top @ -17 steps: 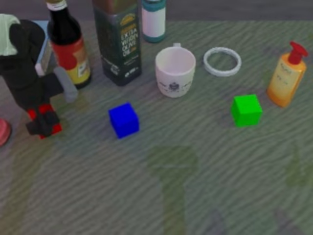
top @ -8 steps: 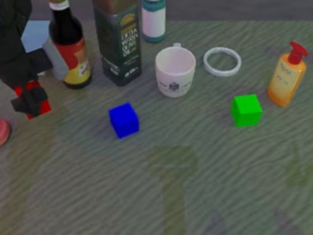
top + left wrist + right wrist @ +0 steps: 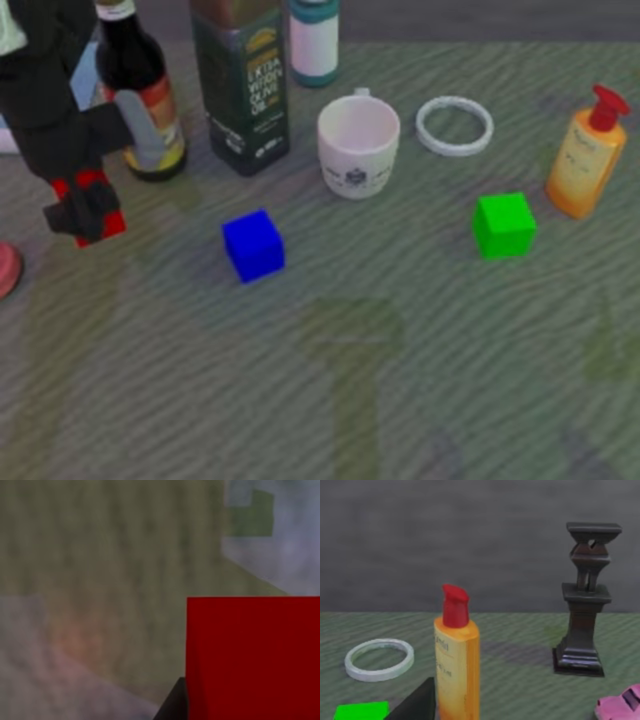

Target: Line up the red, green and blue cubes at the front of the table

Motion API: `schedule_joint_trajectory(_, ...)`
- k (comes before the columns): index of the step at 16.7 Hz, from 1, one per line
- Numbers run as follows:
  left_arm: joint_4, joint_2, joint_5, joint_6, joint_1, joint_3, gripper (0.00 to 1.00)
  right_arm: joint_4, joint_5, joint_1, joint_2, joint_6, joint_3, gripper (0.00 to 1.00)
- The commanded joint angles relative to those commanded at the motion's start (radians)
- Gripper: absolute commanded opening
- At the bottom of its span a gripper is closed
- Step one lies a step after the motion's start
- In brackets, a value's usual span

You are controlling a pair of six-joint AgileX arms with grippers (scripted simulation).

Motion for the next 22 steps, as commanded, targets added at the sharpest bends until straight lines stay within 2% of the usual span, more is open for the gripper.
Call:
schedule_joint_trajectory(3, 0.01, -0.08, -0.001, -0.026, -0.14, -0.091, 0.0, 0.0, 0.0, 0.0, 0.0, 0.0, 0.0, 1.0)
schedule_joint_trajectory(9, 0.035, -0.275, -0.002, -0.093, -0.473, -0.318, 0.0, 0.0, 0.0, 0.0, 0.0, 0.0, 0.0, 1.0)
schedule_joint_trajectory(11, 0.044, -0.323, -0.003, -0.109, -0.544, -0.37, 0.0, 0.0, 0.0, 0.0, 0.0, 0.0, 0.0, 1.0)
schedule_joint_trajectory(13, 0.049, -0.346, -0.004, -0.116, -0.573, -0.393, 0.0, 0.0, 0.0, 0.0, 0.0, 0.0, 0.0, 1.0)
schedule_joint_trajectory(18, 0.05, -0.341, -0.004, -0.114, -0.571, -0.393, 0.0, 0.0, 0.0, 0.0, 0.0, 0.0, 0.0, 1.0)
schedule_joint_trajectory(22, 0.156, -0.299, -0.004, -0.116, -0.576, -0.454, 0.0, 0.0, 0.0, 0.0, 0.0, 0.0, 0.0, 1.0)
